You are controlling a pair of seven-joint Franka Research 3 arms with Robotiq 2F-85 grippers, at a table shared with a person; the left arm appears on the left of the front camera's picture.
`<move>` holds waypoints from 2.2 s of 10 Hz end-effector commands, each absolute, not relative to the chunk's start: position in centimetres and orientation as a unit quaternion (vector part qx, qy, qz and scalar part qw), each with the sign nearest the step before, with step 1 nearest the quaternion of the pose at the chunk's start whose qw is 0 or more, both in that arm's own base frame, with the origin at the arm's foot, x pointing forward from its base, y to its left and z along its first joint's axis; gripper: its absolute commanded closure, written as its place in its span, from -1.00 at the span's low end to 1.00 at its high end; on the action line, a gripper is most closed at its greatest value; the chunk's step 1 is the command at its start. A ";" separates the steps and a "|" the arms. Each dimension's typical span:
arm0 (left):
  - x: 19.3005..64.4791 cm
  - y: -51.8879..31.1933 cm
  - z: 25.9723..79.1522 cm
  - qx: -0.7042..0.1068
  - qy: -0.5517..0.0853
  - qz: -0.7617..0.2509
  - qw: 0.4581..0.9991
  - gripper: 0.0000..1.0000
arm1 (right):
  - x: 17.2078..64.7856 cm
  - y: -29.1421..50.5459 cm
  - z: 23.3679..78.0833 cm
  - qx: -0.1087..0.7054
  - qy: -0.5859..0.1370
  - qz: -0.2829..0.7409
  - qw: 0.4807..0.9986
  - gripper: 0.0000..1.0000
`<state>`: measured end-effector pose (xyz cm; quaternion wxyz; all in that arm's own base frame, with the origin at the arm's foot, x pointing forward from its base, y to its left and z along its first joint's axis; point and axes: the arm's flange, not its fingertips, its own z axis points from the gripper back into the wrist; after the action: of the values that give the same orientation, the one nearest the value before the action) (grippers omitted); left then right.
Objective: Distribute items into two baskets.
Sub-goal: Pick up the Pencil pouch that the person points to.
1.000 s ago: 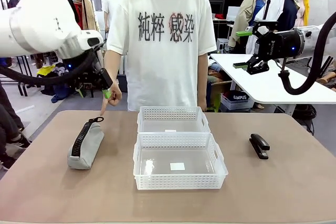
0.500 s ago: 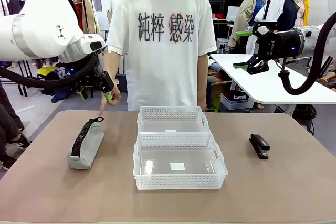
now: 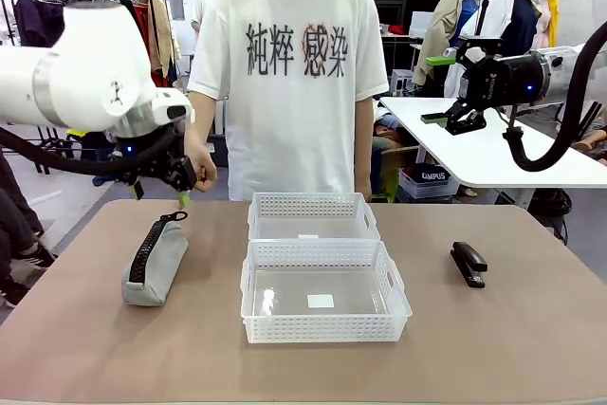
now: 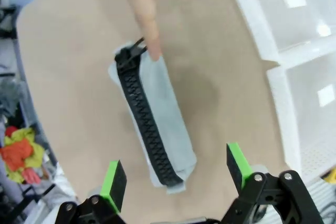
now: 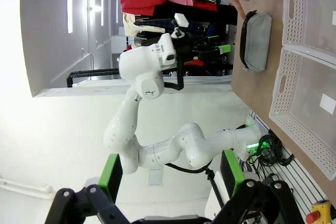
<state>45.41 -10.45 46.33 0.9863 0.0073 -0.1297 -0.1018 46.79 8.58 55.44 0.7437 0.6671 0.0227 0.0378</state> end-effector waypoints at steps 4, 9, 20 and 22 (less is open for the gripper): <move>46.6 -9.3 39.9 0.032 -0.081 -0.028 0.996 -1.00 | 46.7 8.5 55.6 0.667 0.024 0.036 0.744 -1.00; 47.4 -9.0 36.9 0.046 -0.066 -0.021 0.997 -1.00 | 46.7 8.5 55.6 0.667 0.024 0.036 0.744 -1.00; 47.0 -8.6 38.6 0.066 -0.057 -0.007 0.996 1.00 | 46.7 8.5 55.6 0.667 0.024 0.036 0.744 -1.00; 46.3 -8.7 39.5 0.070 -0.057 -0.002 0.996 1.00 | 46.7 8.5 55.6 0.667 0.024 0.036 0.744 -1.00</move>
<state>46.72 -8.47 38.65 0.9971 0.0538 -0.0520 -0.0172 46.79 8.58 55.43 0.7437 0.6671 0.0228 0.0378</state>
